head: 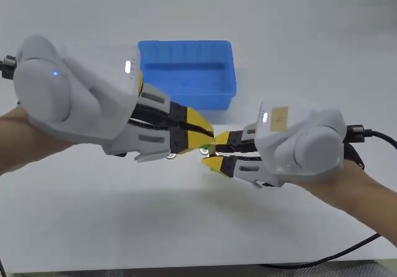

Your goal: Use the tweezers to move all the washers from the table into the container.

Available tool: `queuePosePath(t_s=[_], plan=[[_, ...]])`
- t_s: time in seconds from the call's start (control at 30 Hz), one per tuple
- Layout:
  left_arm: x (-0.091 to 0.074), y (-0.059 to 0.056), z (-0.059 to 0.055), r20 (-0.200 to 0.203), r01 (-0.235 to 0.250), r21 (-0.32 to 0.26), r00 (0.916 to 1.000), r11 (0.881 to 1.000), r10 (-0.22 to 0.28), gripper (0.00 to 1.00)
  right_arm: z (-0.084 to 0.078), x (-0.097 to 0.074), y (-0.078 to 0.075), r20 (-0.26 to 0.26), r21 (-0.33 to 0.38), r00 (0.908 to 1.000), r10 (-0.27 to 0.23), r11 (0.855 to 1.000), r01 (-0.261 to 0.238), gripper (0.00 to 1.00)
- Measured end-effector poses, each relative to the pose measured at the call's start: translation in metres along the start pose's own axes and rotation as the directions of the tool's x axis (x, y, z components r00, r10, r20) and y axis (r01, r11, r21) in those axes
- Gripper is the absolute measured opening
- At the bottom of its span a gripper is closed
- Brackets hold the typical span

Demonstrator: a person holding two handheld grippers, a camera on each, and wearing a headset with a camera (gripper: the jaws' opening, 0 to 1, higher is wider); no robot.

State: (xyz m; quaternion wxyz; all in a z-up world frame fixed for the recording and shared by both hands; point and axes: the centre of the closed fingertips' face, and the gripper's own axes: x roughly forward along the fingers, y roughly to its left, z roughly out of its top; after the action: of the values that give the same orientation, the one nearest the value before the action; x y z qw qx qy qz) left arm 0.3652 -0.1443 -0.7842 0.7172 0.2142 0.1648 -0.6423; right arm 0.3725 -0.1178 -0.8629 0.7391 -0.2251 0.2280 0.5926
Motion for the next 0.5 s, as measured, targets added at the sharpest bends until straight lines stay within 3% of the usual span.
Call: queuePosePath(t_s=[0.1,0.3,0.5], plan=[[0.0006,0.0006,0.0006,0.002,0.004,-0.009,1.0,1.0,-0.004,0.05,-0.0002,-0.0004,-0.0001,0.001,-0.003,1.0,0.009,1.0,-0.009,0.12],[-0.0003,-0.0005,-0.0002,-0.007,0.015,-0.016,0.9999,1.0,-0.015,0.05,0.0003,-0.0076,0.0006,0.033,-0.011,0.9963,0.079,0.997,-0.079,0.12],[-0.0004,0.0025,-0.0006,-0.001,0.014,-0.035,0.9999,0.999,-0.014,0.05,0.0008,-0.0087,0.0011,0.043,-0.03,0.9934,0.107,0.994,-0.105,0.12]])
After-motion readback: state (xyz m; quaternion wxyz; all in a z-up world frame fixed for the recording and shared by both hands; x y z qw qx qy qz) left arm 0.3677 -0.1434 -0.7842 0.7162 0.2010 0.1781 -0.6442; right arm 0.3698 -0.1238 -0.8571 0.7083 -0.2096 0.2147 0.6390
